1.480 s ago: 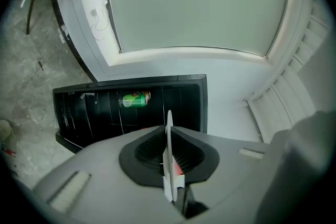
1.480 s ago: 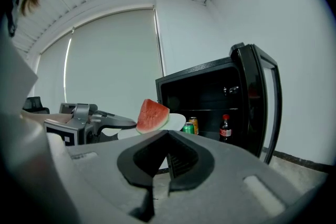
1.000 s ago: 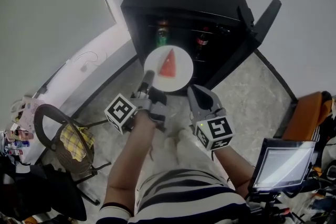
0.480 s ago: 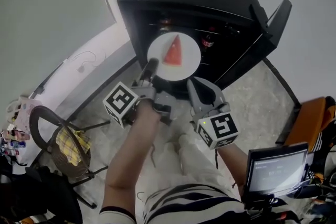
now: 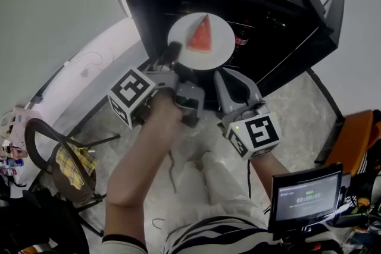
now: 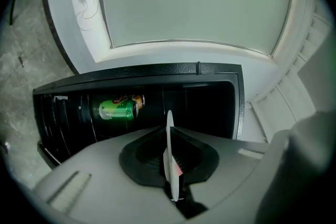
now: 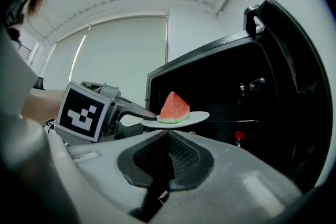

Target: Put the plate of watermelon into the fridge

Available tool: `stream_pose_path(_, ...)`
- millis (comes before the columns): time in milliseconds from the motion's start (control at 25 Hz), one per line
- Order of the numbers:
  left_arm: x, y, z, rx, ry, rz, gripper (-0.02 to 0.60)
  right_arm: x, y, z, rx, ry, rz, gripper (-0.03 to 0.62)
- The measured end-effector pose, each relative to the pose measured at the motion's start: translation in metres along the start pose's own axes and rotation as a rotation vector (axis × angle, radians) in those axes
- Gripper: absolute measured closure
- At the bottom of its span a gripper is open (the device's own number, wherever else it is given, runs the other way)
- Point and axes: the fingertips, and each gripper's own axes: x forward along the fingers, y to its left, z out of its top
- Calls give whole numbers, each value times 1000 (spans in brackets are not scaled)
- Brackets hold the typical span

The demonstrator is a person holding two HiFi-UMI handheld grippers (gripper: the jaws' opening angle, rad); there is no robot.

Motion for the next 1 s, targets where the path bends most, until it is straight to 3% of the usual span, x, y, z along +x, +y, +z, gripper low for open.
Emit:
stream_pose_path(520, 57, -3, 1, 15, -15, -6, 566, 37, -13, 12, -121, -120, 28, 592)
stream_pose_path(1000, 82, -5, -11, 27, -20, 11, 563, 50, -29, 8, -193, -103, 77, 594)
